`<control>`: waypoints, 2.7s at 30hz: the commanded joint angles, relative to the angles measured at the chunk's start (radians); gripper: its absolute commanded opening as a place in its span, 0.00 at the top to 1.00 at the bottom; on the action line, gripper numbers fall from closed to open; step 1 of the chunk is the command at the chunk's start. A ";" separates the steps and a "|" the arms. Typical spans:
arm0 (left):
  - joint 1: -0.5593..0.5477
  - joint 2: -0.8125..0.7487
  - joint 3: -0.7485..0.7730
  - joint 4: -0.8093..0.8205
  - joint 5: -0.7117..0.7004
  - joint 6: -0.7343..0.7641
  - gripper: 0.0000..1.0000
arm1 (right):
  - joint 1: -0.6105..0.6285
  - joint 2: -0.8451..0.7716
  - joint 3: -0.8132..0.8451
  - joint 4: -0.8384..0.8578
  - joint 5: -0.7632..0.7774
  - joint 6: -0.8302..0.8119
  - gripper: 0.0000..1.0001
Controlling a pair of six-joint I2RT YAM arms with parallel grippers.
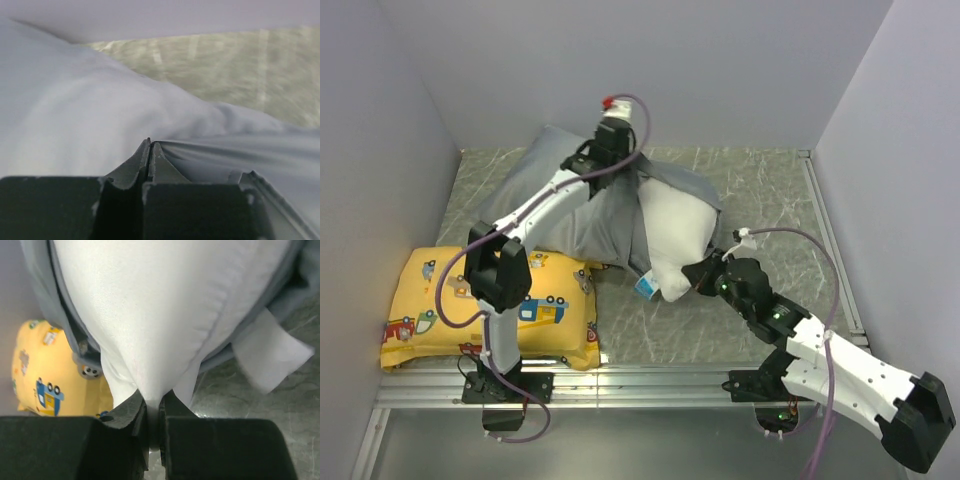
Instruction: Remove the pillowcase from the pillow
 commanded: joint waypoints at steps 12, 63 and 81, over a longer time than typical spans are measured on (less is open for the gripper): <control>0.129 0.009 -0.071 0.120 0.164 -0.106 0.66 | 0.004 0.001 0.202 -0.098 0.011 -0.089 1.00; -0.506 -0.588 -0.856 0.818 -0.114 0.820 0.01 | -0.008 0.325 0.844 -0.268 -0.102 -0.198 1.00; -0.417 -0.468 -0.673 0.811 -0.195 0.671 0.97 | -0.009 0.255 0.816 -0.285 -0.117 -0.206 1.00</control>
